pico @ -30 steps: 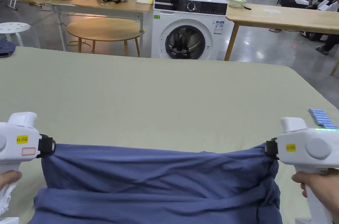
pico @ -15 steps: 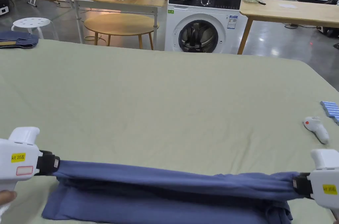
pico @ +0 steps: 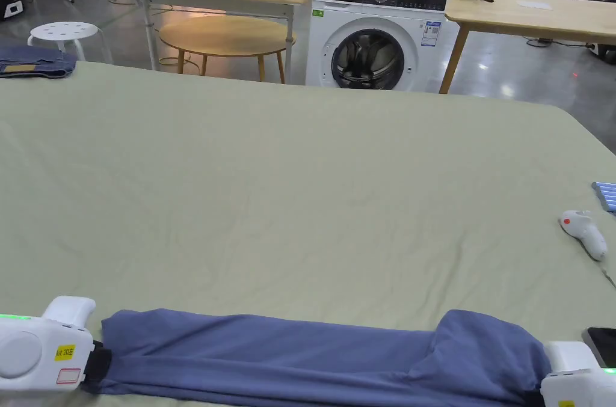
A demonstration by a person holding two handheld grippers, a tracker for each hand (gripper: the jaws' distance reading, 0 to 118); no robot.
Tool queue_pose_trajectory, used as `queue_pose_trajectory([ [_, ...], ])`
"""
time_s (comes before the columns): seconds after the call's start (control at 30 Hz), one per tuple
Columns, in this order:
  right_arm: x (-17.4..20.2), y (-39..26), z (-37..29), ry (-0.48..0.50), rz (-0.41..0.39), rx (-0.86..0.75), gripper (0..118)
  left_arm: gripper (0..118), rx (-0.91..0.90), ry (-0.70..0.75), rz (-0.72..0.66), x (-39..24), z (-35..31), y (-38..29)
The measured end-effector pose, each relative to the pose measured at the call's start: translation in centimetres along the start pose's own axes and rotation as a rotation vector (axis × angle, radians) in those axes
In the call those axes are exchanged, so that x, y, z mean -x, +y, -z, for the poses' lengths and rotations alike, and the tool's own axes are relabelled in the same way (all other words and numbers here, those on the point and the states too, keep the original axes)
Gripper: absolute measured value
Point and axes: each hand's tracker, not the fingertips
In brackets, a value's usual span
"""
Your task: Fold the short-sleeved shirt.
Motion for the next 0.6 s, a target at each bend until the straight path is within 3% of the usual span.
queue_pose_trajectory([
  [0.1,0.2,0.1,0.1,-0.027,-0.026,-0.004,2,0,-0.004,-0.008,-0.014,0.1,-0.6,0.3],
  [0.13,0.2,0.2,-0.3,-0.039,-0.037,-0.005,9,0,-0.002,-0.013,-0.015,0.1,-0.9,0.5],
  [0.17,0.3,0.4,-1.0,-0.072,-0.052,-0.010,21,2,-0.005,-0.016,-0.017,0.2,-1.5,0.6],
  [0.23,0.6,0.7,-2.7,-0.147,-0.061,-0.055,69,19,-0.037,-0.023,-0.034,-0.1,-2.5,1.1],
  [0.27,0.5,1.1,-3.7,-0.134,-0.047,-0.100,76,25,-0.068,-0.019,-0.044,-0.2,-3.1,1.5],
  [0.33,0.9,2.0,-6.0,-0.111,-0.025,-0.165,76,36,-0.118,-0.039,-0.062,-0.6,-4.2,2.4],
  [0.5,3.6,4.1,-8.5,-0.121,0.003,-0.369,76,38,-0.272,-0.054,-0.039,-2.6,-5.8,4.9],
  [0.6,5.4,5.3,-8.4,-0.074,0.051,-0.505,76,38,-0.392,-0.031,-0.022,-4.2,-6.2,5.9],
])
